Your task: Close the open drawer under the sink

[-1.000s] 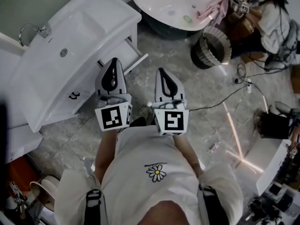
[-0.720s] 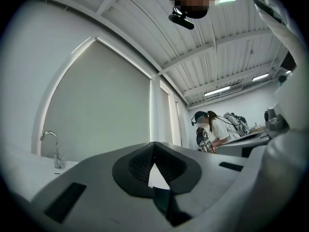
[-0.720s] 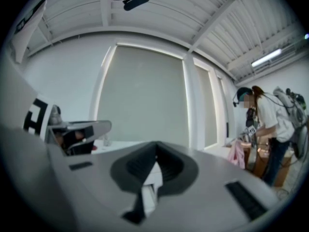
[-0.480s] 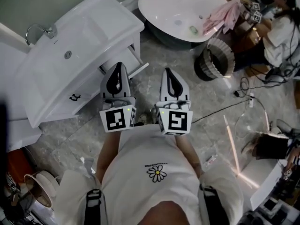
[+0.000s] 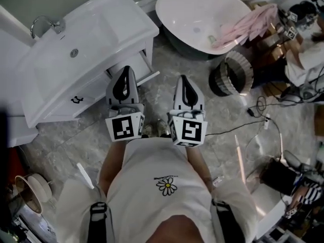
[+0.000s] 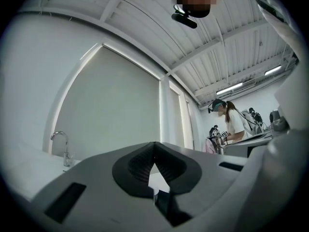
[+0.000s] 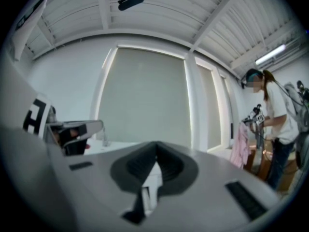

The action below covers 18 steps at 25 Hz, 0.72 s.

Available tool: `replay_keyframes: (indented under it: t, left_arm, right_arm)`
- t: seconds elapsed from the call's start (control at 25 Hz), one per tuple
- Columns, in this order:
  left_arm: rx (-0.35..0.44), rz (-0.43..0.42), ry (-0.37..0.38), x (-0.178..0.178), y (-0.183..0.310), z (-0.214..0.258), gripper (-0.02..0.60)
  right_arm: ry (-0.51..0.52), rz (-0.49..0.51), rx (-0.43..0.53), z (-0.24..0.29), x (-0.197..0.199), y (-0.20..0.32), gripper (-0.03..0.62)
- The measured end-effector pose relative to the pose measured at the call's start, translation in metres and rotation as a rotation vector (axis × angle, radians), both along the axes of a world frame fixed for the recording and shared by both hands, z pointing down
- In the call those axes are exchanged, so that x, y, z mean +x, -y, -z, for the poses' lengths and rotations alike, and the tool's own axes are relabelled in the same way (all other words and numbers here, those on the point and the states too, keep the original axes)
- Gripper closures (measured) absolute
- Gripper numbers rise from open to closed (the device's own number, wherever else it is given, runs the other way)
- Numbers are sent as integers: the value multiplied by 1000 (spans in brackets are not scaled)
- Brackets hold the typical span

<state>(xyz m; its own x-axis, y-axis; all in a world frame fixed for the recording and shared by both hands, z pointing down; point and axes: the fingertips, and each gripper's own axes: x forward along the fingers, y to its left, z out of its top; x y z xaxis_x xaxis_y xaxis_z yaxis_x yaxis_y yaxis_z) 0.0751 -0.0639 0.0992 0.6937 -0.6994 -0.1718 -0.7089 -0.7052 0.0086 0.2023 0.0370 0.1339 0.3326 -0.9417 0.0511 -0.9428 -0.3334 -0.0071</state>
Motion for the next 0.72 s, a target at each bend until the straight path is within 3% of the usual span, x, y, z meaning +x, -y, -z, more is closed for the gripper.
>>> replay_keyframes:
  t: [0.2,0.44,0.72]
  left_arm:
    - [24,54,10,-7,11,2,561]
    - [27,145,21,-23,32,-6,560]
    - [10,274,20,-53,60,-35,561]
  right_arm:
    - [-9,57,-24,-7,-1,19,565]
    - [-29,219,-11,-12,-22,55,565]
    - [-33,385,-74,-47,-49,105,565]
